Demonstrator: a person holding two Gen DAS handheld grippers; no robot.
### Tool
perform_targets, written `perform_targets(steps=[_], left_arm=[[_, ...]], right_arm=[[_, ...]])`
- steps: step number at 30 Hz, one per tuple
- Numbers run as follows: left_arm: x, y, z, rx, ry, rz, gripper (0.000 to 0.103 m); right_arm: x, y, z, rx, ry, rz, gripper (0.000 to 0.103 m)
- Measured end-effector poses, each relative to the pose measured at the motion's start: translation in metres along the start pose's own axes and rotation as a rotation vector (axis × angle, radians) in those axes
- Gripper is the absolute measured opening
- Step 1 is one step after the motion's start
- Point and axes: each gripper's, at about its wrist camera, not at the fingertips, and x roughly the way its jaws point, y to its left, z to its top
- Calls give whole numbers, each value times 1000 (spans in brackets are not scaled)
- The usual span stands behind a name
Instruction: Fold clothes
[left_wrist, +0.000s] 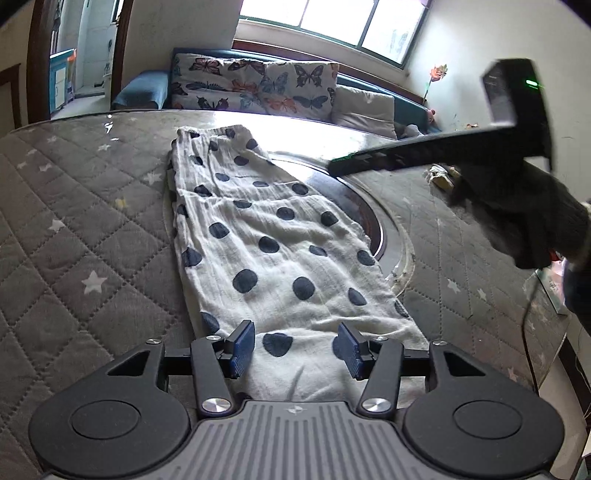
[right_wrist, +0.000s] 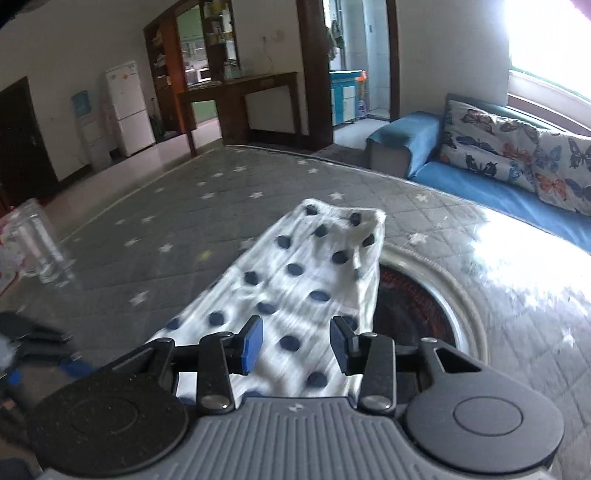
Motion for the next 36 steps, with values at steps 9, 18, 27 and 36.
perform_targets(steps=[9,18,27,36], left_arm=[[5,4,-2,-1,23,36,54],[13,8,0,-17,41,43,54],[19,12,5,-22,42,38,54],[21,16,12,-34,52,17,55]], right_arm=[[67,-39,20,79,25,-47,40],[106,-60,41,150,7,-50,40],[133,-76,56,187,-9,-43,41],[157,-96,64,228,-27,-2,42]])
